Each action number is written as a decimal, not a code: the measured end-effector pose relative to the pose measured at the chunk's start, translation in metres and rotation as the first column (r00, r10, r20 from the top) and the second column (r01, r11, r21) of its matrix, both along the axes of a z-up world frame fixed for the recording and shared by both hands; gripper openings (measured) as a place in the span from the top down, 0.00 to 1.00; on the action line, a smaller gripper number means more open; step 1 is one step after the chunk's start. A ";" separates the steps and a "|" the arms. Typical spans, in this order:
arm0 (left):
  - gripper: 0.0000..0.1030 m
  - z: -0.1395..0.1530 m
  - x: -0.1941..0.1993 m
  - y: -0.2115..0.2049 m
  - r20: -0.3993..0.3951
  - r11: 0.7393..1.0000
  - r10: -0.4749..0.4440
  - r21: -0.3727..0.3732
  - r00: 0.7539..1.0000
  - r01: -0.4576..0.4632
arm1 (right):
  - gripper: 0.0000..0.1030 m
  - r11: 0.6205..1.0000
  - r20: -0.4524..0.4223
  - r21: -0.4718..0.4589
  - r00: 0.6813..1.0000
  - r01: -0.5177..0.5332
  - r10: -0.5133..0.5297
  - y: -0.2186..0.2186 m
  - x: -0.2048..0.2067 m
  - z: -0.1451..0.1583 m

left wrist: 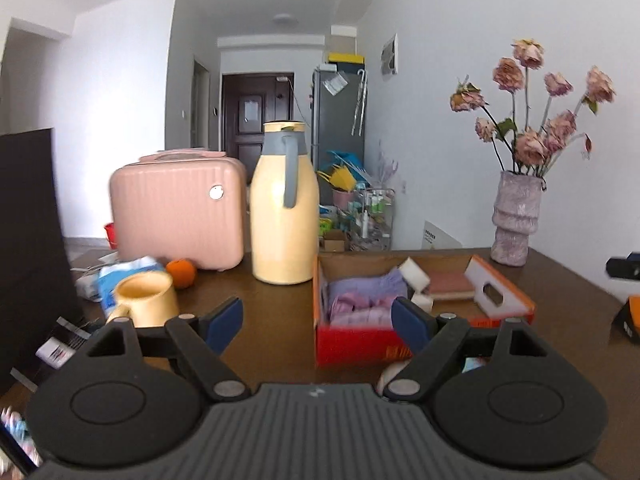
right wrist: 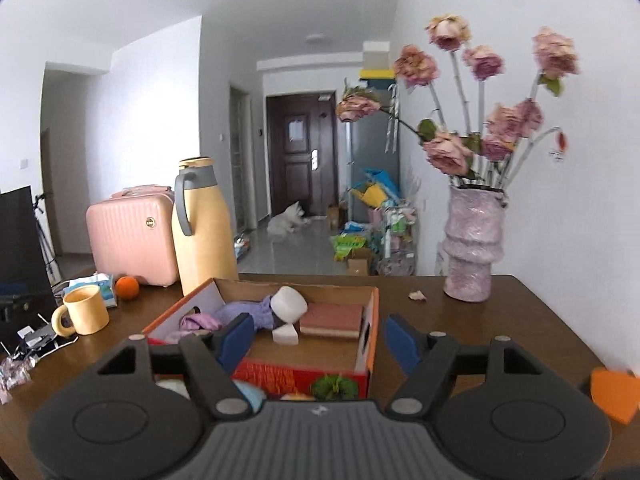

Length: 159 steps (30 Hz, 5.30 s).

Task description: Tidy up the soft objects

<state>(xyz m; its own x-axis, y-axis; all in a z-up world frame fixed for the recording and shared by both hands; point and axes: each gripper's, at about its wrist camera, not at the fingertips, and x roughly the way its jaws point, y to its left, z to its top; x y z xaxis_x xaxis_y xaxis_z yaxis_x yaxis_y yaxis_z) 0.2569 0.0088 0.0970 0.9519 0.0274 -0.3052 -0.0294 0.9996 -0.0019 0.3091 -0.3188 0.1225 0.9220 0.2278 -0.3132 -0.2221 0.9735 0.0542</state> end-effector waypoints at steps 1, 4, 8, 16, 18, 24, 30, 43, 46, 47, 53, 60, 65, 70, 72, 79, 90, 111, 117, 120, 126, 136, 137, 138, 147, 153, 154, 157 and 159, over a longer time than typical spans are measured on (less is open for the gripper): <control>0.19 -0.009 -0.012 -0.001 0.002 1.000 0.017 0.010 1.000 -0.017 | 0.28 1.000 0.014 0.005 1.000 0.005 -0.006 0.000 -0.013 -0.007; 0.19 -0.031 -0.056 -0.007 0.020 0.998 0.038 0.049 0.999 -0.039 | 0.25 1.000 0.043 0.021 0.999 -0.004 0.003 -0.002 -0.058 -0.029; 0.16 -0.048 -0.119 -0.011 0.032 0.999 0.019 0.040 0.999 -0.020 | 0.21 1.000 0.051 0.007 0.999 -0.013 0.012 -0.002 -0.117 -0.056; 0.15 -0.069 -0.213 -0.019 -0.039 0.998 -0.049 0.045 0.998 0.050 | 0.16 0.997 -0.008 0.009 0.997 -0.071 0.071 0.002 -0.236 -0.103; 0.14 -0.068 -0.215 -0.024 -0.046 0.995 -0.079 0.059 0.996 0.082 | 0.15 0.996 -0.027 0.016 0.996 -0.089 0.090 0.002 -0.255 -0.111; 0.14 -0.072 -0.208 -0.027 -0.062 0.996 -0.079 0.045 0.995 0.082 | 0.15 0.998 -0.048 0.016 0.997 -0.067 0.068 0.004 -0.259 -0.114; 0.14 -0.078 -0.186 -0.016 -0.108 0.999 -0.041 0.003 0.993 0.042 | 0.15 0.999 -0.087 0.033 0.995 -0.037 0.040 0.002 -0.244 -0.118; 0.14 -0.096 -0.088 0.004 -0.231 0.997 -0.059 -0.068 0.971 0.045 | 0.21 0.999 -0.162 0.033 0.986 -0.023 0.028 0.016 -0.168 -0.112; 0.15 -0.095 -0.058 0.017 -0.213 0.998 -0.058 -0.049 0.975 0.049 | 0.23 0.999 -0.189 0.037 0.981 -0.031 0.037 0.027 -0.141 -0.114; 0.15 -0.095 -0.044 0.023 -0.209 0.997 -0.069 -0.044 0.976 0.061 | 0.27 0.998 -0.199 0.043 0.979 -0.038 0.046 0.033 -0.132 -0.115; 0.47 -0.092 0.063 0.058 -0.290 0.993 -0.121 -0.023 0.949 0.120 | 0.59 0.976 -0.292 0.179 0.941 -0.122 0.171 0.081 -0.074 -0.128; 0.71 -0.109 0.140 0.057 -0.359 0.937 -0.344 -0.076 0.868 0.341 | 0.66 0.913 -0.336 0.323 0.872 -0.249 0.357 0.172 -0.016 -0.150; 0.86 -0.112 0.131 0.077 -0.360 0.908 -0.410 -0.244 0.838 0.339 | 0.68 0.870 -0.339 0.469 0.878 -0.154 0.338 0.190 0.019 -0.162; 0.86 -0.111 0.083 0.084 -0.368 0.891 -0.395 -0.377 0.842 0.253 | 0.75 0.836 -0.347 0.546 0.896 -0.046 0.276 0.181 0.020 -0.173; 0.86 -0.115 0.065 0.081 -0.355 0.870 -0.405 -0.434 0.843 0.235 | 0.78 0.847 -0.347 0.530 0.905 -0.027 0.246 0.175 0.017 -0.170; 0.86 -0.115 0.025 0.066 -0.342 0.825 -0.388 -0.542 0.856 0.158 | 0.82 0.903 -0.365 0.425 0.900 -0.067 0.239 0.162 0.003 -0.160; 0.65 -0.118 -0.028 0.012 -0.321 0.797 -0.484 -0.547 0.814 0.258 | 0.86 0.935 -0.382 0.325 0.884 -0.145 0.270 0.104 -0.078 -0.142; 0.84 -0.055 0.058 -0.029 -0.250 0.820 -0.478 -0.470 0.842 0.326 | 0.80 0.882 -0.256 0.459 0.934 -0.111 0.250 0.057 -0.046 -0.127; 0.83 -0.030 0.212 -0.056 -0.345 0.850 -0.441 -0.456 0.829 0.263 | 0.80 0.916 -0.214 0.385 0.956 -0.108 0.203 0.038 0.081 -0.070; 0.83 -0.051 0.286 -0.059 -0.470 0.872 -0.395 -0.464 0.790 0.160 | 0.80 0.916 -0.357 0.393 0.905 -0.082 0.234 0.037 0.171 -0.072; 0.83 -0.087 0.344 -0.072 -0.563 0.923 -0.309 -0.371 0.766 0.100 | 0.78 0.933 -0.588 0.359 0.782 0.020 0.210 0.050 0.282 -0.115; 0.82 -0.053 0.323 -0.064 -0.481 0.934 -0.320 -0.306 0.816 0.186 | 0.69 0.965 -0.552 0.261 0.822 0.011 0.140 0.068 0.291 -0.111; 0.82 -0.046 0.317 -0.062 -0.472 0.935 -0.320 -0.300 0.822 0.191 | 0.69 0.965 -0.543 0.260 0.829 0.014 0.134 0.066 0.287 -0.106; 0.82 -0.038 0.309 -0.061 -0.463 0.936 -0.317 -0.292 0.828 0.196 | 0.69 0.965 -0.535 0.260 0.835 0.018 0.129 0.063 0.284 -0.099; 0.65 0.016 0.204 -0.032 -0.343 0.983 -0.176 -0.110 0.923 0.147 | 0.45 0.982 -0.379 0.183 0.918 -0.048 0.115 0.035 0.193 -0.018; 0.14 0.018 0.113 -0.017 0.006 1.000 0.017 0.007 1.000 -0.017 | 0.13 0.999 -0.089 0.009 0.995 -0.040 0.041 0.035 0.103 -0.002; 0.14 0.018 0.104 -0.016 0.012 1.000 0.026 -0.004 1.000 -0.026 | 0.12 0.999 -0.009 -0.031 1.000 -0.024 0.024 0.040 0.087 -0.006; 0.14 0.018 0.080 -0.013 0.033 0.999 0.022 -0.028 0.999 -0.021 | 0.12 0.995 0.094 -0.100 0.995 -0.009 0.018 0.051 0.057 -0.014; 0.13 0.018 0.066 -0.015 0.055 1.000 0.021 -0.008 0.998 -0.020 | 0.11 0.995 0.103 -0.103 0.995 -0.009 0.019 0.054 0.045 -0.014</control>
